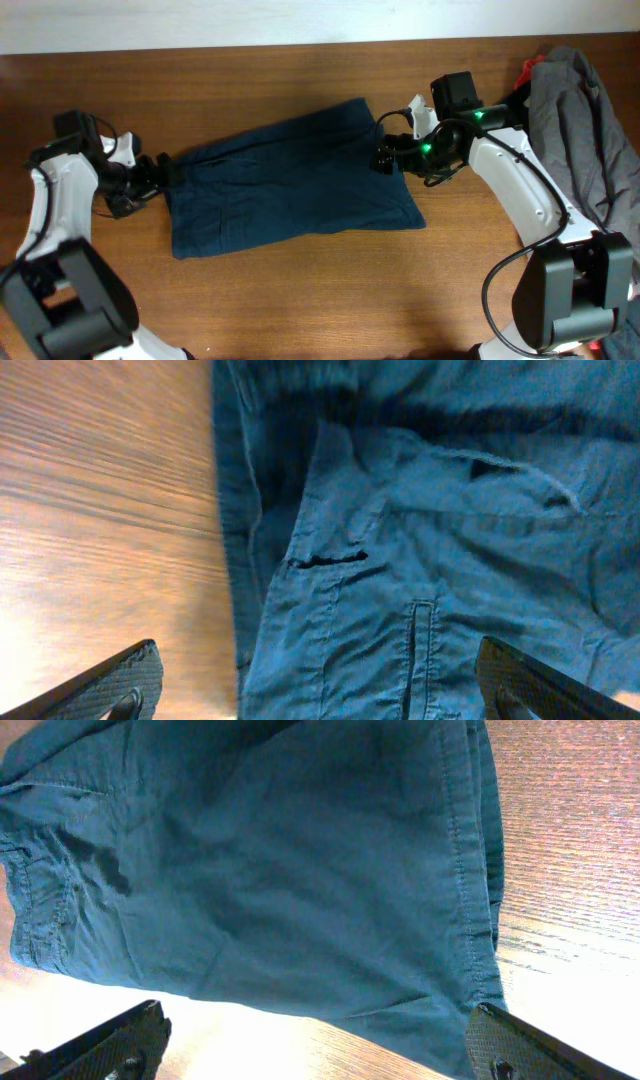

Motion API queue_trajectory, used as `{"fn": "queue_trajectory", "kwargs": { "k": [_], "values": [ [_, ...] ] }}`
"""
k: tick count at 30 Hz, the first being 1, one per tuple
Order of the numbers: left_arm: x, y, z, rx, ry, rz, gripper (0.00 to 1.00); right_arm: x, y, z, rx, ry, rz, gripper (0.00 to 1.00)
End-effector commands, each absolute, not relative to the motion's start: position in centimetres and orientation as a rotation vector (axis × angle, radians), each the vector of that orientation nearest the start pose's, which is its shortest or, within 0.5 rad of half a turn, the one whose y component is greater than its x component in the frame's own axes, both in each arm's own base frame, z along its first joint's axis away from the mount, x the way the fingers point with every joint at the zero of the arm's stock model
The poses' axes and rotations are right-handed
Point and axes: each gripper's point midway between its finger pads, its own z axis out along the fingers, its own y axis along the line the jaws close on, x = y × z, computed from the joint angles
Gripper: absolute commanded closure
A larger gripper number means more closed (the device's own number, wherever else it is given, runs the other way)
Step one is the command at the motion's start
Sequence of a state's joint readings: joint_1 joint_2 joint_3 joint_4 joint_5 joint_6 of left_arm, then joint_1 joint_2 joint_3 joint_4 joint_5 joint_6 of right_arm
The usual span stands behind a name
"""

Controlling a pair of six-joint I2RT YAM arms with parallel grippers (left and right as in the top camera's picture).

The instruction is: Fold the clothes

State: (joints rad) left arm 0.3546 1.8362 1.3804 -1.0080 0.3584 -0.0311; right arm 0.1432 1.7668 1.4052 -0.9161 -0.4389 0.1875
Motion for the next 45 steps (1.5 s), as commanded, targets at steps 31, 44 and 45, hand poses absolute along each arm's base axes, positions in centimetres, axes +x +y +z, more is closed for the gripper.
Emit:
{"fn": "queue_trajectory", "kwargs": {
  "k": [31, 44, 45],
  "values": [
    [33.5, 1.7, -1.3, -0.536, 3.142, -0.787, 0.99, 36.8, 12.4, 12.2, -0.006, 2.872, 0.688, 0.01],
    [36.3, 10.0, 14.1, -0.545, 3.029, -0.366, 1.00, 37.0, 12.4, 12.2, -0.053, 2.857, 0.681, 0.01],
    [36.8, 10.0, 15.6, -0.519, 3.011, -0.334, 1.00, 37.1, 12.4, 12.3, -0.053, 2.854, 0.681, 0.01]
  ]
}}
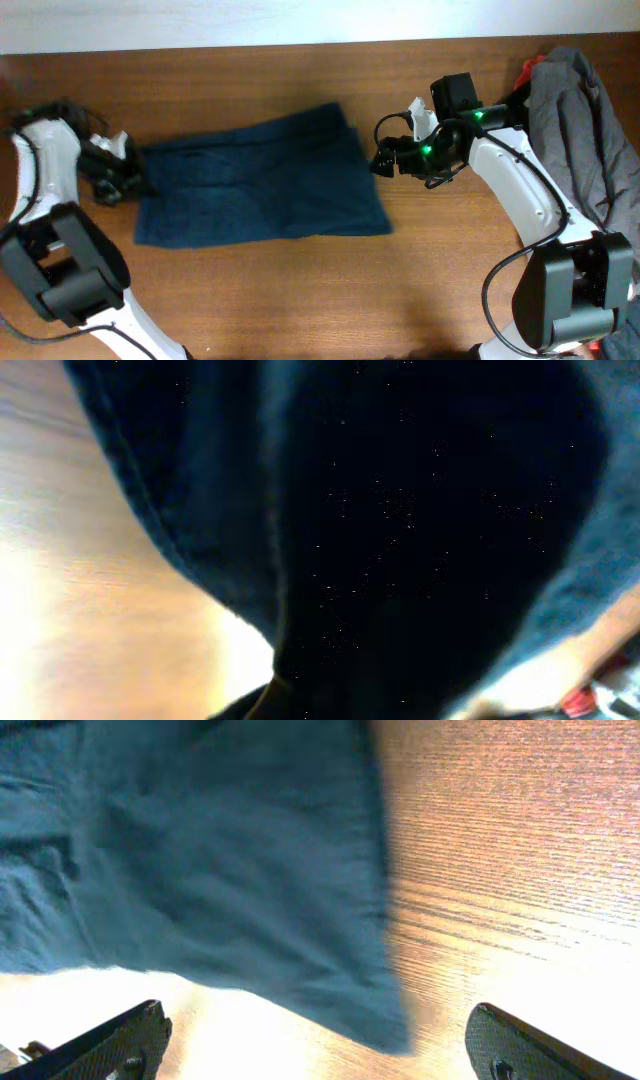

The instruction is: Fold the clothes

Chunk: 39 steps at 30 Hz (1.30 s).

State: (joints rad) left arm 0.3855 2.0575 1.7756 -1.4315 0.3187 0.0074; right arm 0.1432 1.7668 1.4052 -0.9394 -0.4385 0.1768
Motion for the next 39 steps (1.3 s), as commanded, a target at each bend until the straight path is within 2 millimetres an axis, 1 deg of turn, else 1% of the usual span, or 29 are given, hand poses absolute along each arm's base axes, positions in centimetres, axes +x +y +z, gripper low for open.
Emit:
{"fn": "queue_trajectory", "kwargs": {
  "k": [1, 3, 5, 9, 11, 13, 14, 15, 16, 17, 18, 19, 20, 23, 24, 26, 29, 31, 33, 34, 36, 39],
  "values": [
    [37.2, 9.7, 16.8, -0.488, 2.997, -0.313, 1.00, 37.1, 12.4, 12.3, -0.054, 2.852, 0.682, 0.01],
    [37.9, 8.4, 18.8, -0.403, 2.983, -0.256, 0.99, 37.2, 12.4, 12.3, -0.055, 2.847, 0.681, 0.01],
    [38.4, 6.6, 19.5, -0.345, 2.986, -0.223, 1.00, 37.3, 12.4, 12.3, -0.056, 2.845, 0.681, 0.01],
    [40.0, 1.4, 20.1, -0.231, 2.963, -0.238, 1.00, 37.4, 12.0, 12.1, -0.050, 2.848, 0.641, 0.01],
    [40.7, -0.9, 20.2, -0.224, 2.942, -0.254, 1.00, 37.5, 11.9, 12.1, -0.048, 2.847, 0.627, 0.01],
    [41.3, -3.0, 20.4, -0.164, 2.924, -0.256, 1.00, 37.7, 11.8, 12.1, -0.049, 2.843, 0.616, 0.01],
    [41.4, -3.9, 20.4, -0.162, 2.918, -0.256, 1.00, 37.8, 11.8, 12.1, -0.052, 2.837, 0.610, 0.01],
    [41.6, -4.8, 20.4, -0.184, 2.910, -0.263, 0.99, 38.0, 11.8, 12.1, -0.054, 2.831, 0.605, 0.03],
    [41.8, -5.6, 20.5, -0.180, 2.899, -0.270, 0.99, 38.2, 11.7, 12.0, -0.054, 2.824, 0.600, 0.23],
    [42.0, -6.2, 20.6, -0.160, 2.889, -0.269, 1.00, 38.5, 11.8, 12.1, -0.057, 2.812, 0.602, 0.50],
    [42.2, -6.6, 20.6, -0.156, 2.881, -0.254, 1.00, 38.8, 12.0, 12.2, -0.063, 2.795, 0.615, 0.69],
    [42.3, -6.7, 20.6, -0.178, 2.876, -0.237, 0.99, 39.2, 12.4, 12.4, -0.073, 2.774, 0.640, 0.91],
    [42.3, -6.9, 20.6, -0.192, 2.874, -0.226, 1.00, 39.5, 12.8, 12.5, -0.088, 2.754, 0.666, 0.96],
    [42.2, -7.1, 20.6, -0.186, 2.876, -0.230, 1.00, 40.5, 14.8, 12.6, -0.151, 2.698, 0.745, 0.96],
    [42.2, -7.1, 20.6, -0.186, 2.877, -0.230, 0.99, 40.7, 15.5, 12.2, -0.172, 2.692, 0.756, 0.96],
    [42.2, -7.1, 20.6, -0.187, 2.880, -0.230, 1.00, 41.2, 16.5, 10.9, -0.201, 2.697, 0.747, 0.96],
    [41.9, -6.6, 20.7, -0.190, 2.888, -0.223, 1.00, 41.8, 17.0, 8.0, -0.186, 2.737, 0.715, 0.96],
    [41.5, -5.6, 21.1, -0.188, 2.901, -0.197, 0.99, 42.2, 17.0, 6.2, -0.152, 2.764, 0.719, 0.96],
    [40.9, -3.8, 21.7, -0.231, 2.913, -0.127, 1.00, 42.3, 17.0, 4.9, -0.146, 2.783, 0.719, 0.96],
    [40.6, -3.0, 22.2, -0.228, 2.917, -0.101, 0.99, 42.3, 17.1, 4.3, -0.146, 2.792, 0.725, 0.96],
    [40.2, -2.0, 23.0, -0.222, 2.917, -0.089, 1.00, 42.2, 17.6, 3.5, -0.156, 2.805, 0.733, 0.96],
    [40.2, -0.8, 24.3, -0.232, 2.890, -0.084, 1.00, 41.8, 18.6, 2.3, -0.182, 2.824, 0.742, 0.96]
  ]
}}
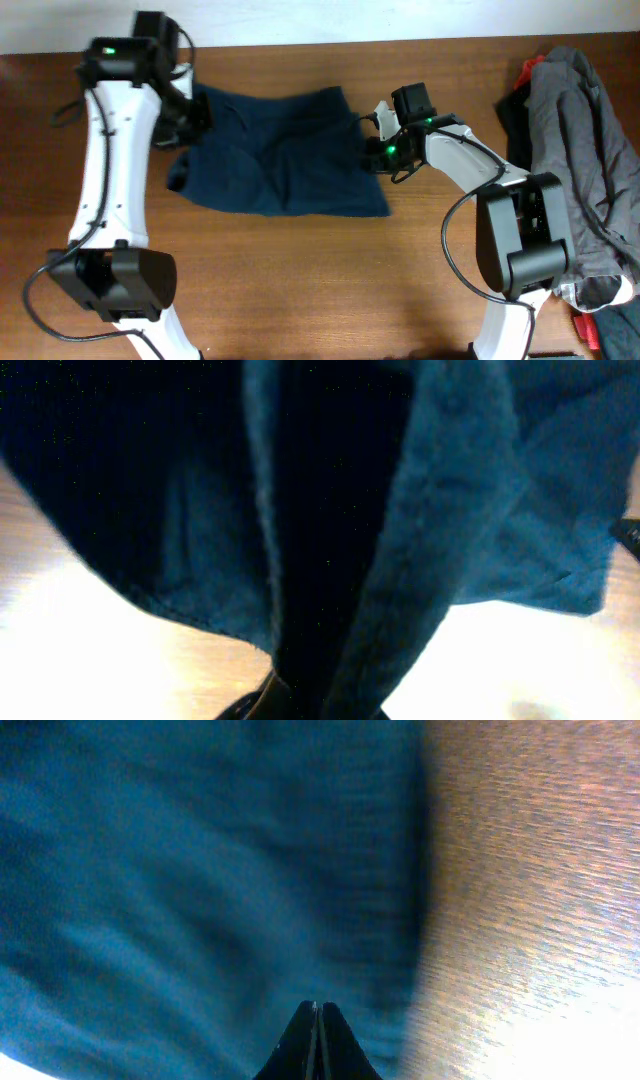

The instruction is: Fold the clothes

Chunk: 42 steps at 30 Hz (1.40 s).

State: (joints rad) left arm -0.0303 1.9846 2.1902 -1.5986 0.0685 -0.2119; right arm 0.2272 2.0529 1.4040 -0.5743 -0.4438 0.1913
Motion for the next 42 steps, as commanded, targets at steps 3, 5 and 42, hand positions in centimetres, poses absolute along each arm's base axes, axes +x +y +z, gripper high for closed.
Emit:
{"fn": "queue_trajectory", "kwargs": {
  "k": [3, 5, 42],
  "values": [
    [40.5, 0.0, 25.8, -0.246, 2.843, -0.084, 1.00, 40.9, 20.1, 1.4, -0.159, 2.864, 0.779, 0.96],
    [40.9, -0.1, 26.6, -0.243, 2.815, -0.092, 1.00, 40.2, 21.4, 1.3, -0.202, 2.869, 0.799, 0.96],
    [38.5, 1.0, 22.6, -0.287, 2.976, 0.094, 1.00, 45.8, 29.1, 3.0, -0.441, 2.454, 0.847, 0.96]
  ]
}}
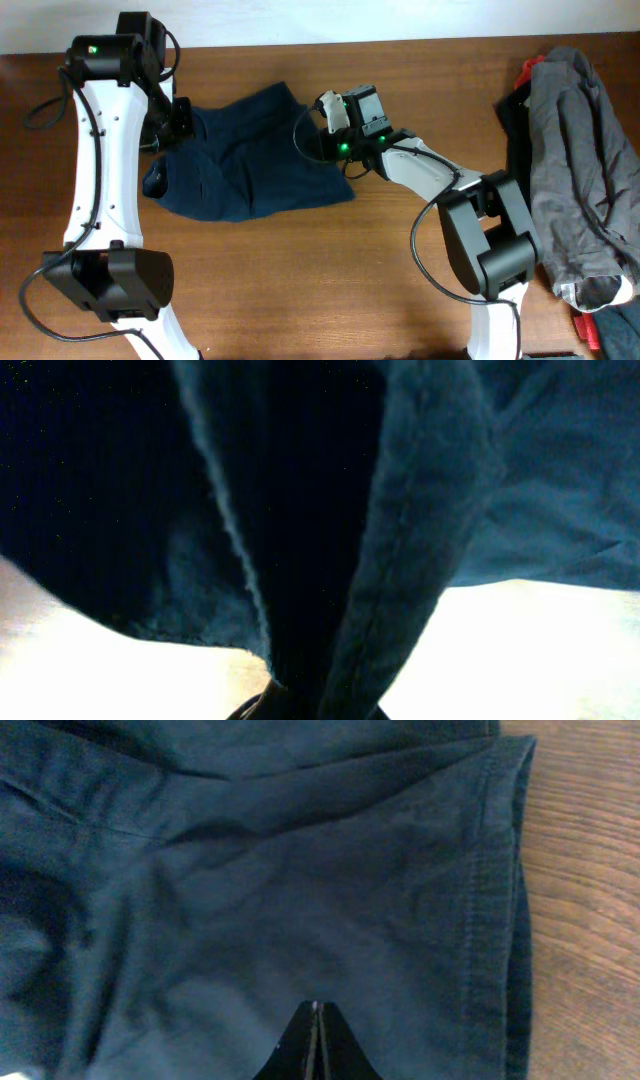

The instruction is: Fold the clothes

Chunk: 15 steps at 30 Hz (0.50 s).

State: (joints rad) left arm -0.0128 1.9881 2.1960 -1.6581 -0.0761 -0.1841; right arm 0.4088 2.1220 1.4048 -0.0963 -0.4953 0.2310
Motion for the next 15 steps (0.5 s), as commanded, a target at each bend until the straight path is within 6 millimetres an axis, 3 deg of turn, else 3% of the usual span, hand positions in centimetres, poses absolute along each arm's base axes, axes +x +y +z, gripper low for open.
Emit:
{"fn": "queue_trajectory", "kwargs": {
  "k": [1, 6, 11, 15],
  "values": [
    [38.6, 0.9, 22.6, -0.287, 2.973, 0.089, 1.00, 45.6, 29.4, 2.3, -0.426, 2.473, 0.855, 0.96],
    [38.9, 0.8, 22.6, -0.287, 2.963, 0.082, 1.00, 43.3, 29.3, -1.0, -0.315, 2.640, 0.862, 0.96],
    [39.4, 0.9, 22.7, -0.333, 2.938, 0.059, 0.99, 39.7, 30.0, -1.9, -0.281, 2.794, 0.844, 0.96],
    [40.8, -0.6, 23.0, -0.333, 2.890, -0.080, 0.99, 36.0, 31.2, -2.6, -0.262, 2.926, 0.829, 0.96]
  ]
}}
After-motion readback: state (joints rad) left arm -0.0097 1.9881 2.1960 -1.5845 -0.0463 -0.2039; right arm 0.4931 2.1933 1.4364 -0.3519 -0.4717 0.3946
